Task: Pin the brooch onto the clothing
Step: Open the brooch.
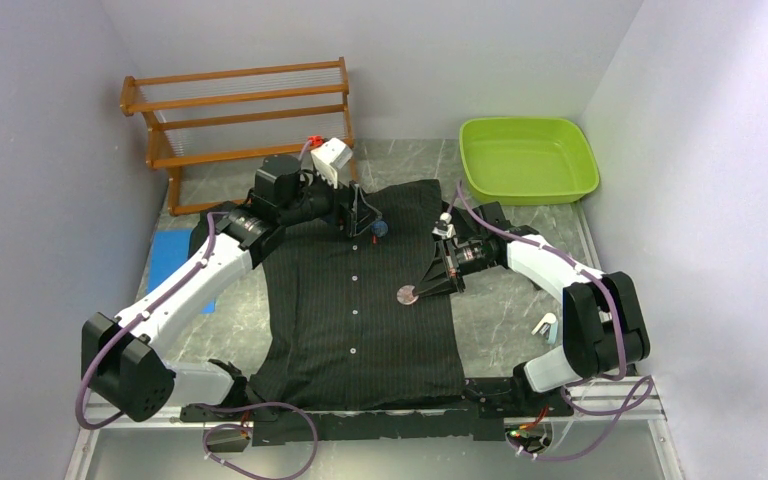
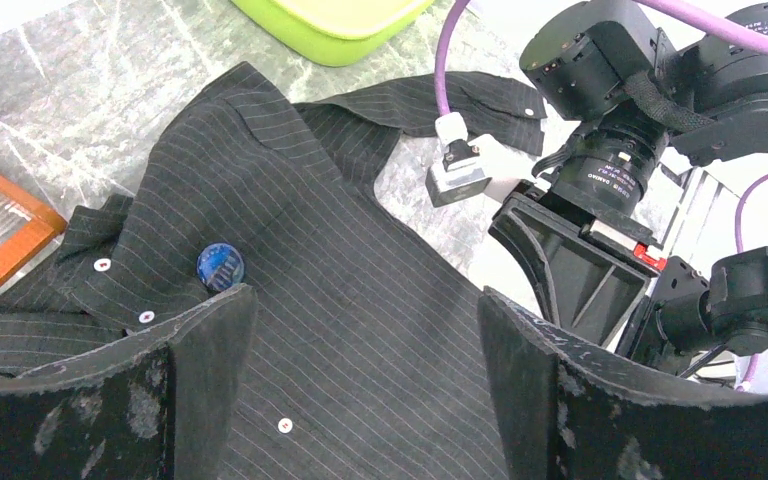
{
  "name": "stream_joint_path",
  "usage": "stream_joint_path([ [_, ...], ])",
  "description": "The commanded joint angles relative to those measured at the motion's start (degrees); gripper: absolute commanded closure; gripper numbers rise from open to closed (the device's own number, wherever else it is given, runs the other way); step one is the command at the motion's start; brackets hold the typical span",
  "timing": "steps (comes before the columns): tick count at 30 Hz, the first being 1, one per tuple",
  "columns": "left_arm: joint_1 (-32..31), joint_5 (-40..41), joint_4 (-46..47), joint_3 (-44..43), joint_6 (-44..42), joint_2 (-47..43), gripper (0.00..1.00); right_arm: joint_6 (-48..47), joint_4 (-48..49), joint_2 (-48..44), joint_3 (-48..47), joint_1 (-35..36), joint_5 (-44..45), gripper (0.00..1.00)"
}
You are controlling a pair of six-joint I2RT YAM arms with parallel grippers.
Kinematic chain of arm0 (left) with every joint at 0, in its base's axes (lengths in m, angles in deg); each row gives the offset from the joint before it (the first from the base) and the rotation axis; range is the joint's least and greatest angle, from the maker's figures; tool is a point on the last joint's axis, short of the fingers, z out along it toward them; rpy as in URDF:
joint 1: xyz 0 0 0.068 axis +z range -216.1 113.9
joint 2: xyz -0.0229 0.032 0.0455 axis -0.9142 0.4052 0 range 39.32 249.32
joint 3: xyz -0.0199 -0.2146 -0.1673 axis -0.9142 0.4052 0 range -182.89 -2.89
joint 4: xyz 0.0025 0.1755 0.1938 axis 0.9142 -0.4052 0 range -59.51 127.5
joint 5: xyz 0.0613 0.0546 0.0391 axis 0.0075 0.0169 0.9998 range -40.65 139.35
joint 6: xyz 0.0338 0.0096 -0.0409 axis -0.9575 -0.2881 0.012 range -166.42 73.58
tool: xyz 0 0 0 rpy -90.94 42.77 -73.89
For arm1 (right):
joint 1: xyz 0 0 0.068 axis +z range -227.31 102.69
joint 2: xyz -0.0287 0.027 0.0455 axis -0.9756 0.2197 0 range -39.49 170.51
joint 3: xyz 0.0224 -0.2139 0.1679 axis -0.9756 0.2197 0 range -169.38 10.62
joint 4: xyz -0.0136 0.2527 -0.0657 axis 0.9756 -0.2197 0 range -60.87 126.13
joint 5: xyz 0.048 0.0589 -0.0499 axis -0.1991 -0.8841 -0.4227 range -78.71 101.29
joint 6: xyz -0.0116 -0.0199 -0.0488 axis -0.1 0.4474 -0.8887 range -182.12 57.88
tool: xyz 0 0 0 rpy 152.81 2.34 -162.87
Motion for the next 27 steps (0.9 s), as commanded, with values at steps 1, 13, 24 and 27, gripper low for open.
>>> stream_joint_path([
  [1,-0.52,0.82,0.13,-2.68,-1.53,-0.09,0.15,-1.16,0.18,-0.87,-1.61,-0.22,-4.17,1.00],
  [13,-1.37,1.57,-0.37,-2.82,-2.52,-0.08,0.15,10.63,11.36,-6.96,3.26,-0.23,-8.29,1.00],
  [24,-1.95,2.85,-0.87,-2.84,-3.07,-0.20,0.15,20.68,25.76,-19.87,3.08,-0.06,-12.08,1.00],
  [27,-2.06,3.33,-1.01,-2.83,-3.07,-0.25,0.15,28.53,35.30,-22.90,2.83,0.24,-12.60,1.00],
])
